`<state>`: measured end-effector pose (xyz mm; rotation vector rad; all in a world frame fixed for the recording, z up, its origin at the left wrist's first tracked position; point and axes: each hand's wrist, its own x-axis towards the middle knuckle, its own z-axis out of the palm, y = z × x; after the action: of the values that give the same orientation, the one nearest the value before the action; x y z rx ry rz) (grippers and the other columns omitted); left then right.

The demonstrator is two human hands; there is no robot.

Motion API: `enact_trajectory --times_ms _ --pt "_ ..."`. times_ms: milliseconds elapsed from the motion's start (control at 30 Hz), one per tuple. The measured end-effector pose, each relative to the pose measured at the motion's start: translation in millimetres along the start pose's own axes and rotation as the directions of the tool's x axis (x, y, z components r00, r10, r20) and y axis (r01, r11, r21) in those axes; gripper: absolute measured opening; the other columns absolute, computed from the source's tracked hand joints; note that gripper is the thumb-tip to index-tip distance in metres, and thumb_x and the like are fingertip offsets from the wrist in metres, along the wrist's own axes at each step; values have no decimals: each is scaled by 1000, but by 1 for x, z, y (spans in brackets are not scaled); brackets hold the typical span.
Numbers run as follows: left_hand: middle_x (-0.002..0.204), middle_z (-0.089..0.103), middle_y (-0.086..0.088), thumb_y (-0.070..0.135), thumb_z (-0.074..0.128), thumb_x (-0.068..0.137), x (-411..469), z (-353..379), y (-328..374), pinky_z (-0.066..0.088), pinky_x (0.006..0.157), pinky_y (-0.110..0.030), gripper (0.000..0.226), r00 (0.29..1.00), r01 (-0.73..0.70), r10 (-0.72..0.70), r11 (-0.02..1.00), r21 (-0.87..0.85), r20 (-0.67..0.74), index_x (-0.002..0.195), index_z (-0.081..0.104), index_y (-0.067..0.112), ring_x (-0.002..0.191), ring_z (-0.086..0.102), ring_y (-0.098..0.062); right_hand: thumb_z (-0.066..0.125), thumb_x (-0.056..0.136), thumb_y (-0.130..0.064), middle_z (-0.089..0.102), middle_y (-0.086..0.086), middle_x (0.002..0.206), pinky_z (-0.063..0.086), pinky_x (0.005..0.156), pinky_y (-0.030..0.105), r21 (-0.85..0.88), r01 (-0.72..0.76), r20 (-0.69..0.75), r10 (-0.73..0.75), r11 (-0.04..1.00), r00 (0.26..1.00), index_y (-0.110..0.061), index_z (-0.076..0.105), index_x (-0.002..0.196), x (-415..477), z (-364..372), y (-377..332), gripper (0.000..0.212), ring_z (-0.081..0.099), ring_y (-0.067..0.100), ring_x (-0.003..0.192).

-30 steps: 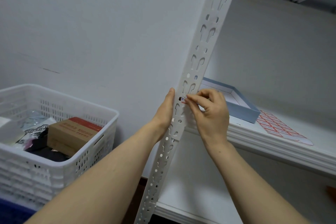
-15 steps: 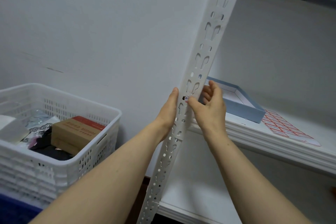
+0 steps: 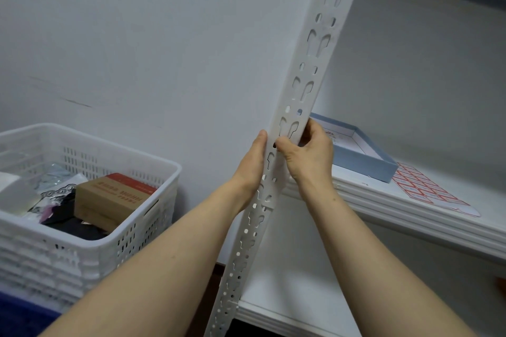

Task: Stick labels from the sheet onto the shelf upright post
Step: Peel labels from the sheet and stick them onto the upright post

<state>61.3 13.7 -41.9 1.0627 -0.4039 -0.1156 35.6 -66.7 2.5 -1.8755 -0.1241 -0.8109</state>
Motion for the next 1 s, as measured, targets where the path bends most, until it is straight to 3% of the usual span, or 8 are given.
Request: enact_trajectory --times_ms 100,367,767,900,1000 --pt "108 71 0 40 16 102 0 0 -1 45 100 -30 54 1000 0 0 1000 -9 2 105 66 22 107 64 -14 69 67 -4 65 -9 80 54 75 31 25 -16 -6 16 1000 1000 -20 58 95 1 3 -1 34 63 11 73" --pt "102 73 3 38 15 103 0 0 0 47 95 -26 53 1000 -22 22 1000 5 16 105 66 22 101 66 -10 67 68 -1 64 -16 76 51 67 18 37 41 17 -42 998 999 -21 59 92 -1 0 3 33 58 -7 61" --pt "98 73 4 37 16 103 -1 1 1 49 93 -25 53 1000 -13 13 1000 24 -7 102 67 23 97 67 -10 65 68 -2 66 -6 78 50 65 22 1 63 25 -63 998 998 -16 62 90 0 -1 7 26 59 5 66" --pt "101 73 2 39 17 102 -1 1 0 46 97 -29 53 1000 0 0 1000 13 -18 102 67 23 102 66 -13 64 70 1 65 -10 75 45 58 10 14 76 43 -76 997 996 -17 62 90 -1 -2 7 27 56 -6 59" --pt "100 73 2 39 16 102 0 1 0 46 98 -29 54 1000 6 -6 1000 7 -10 101 67 23 100 66 -13 63 70 3 64 -13 73 44 57 9 22 84 49 -85 996 995 -16 63 90 -1 -3 7 27 55 -8 57"
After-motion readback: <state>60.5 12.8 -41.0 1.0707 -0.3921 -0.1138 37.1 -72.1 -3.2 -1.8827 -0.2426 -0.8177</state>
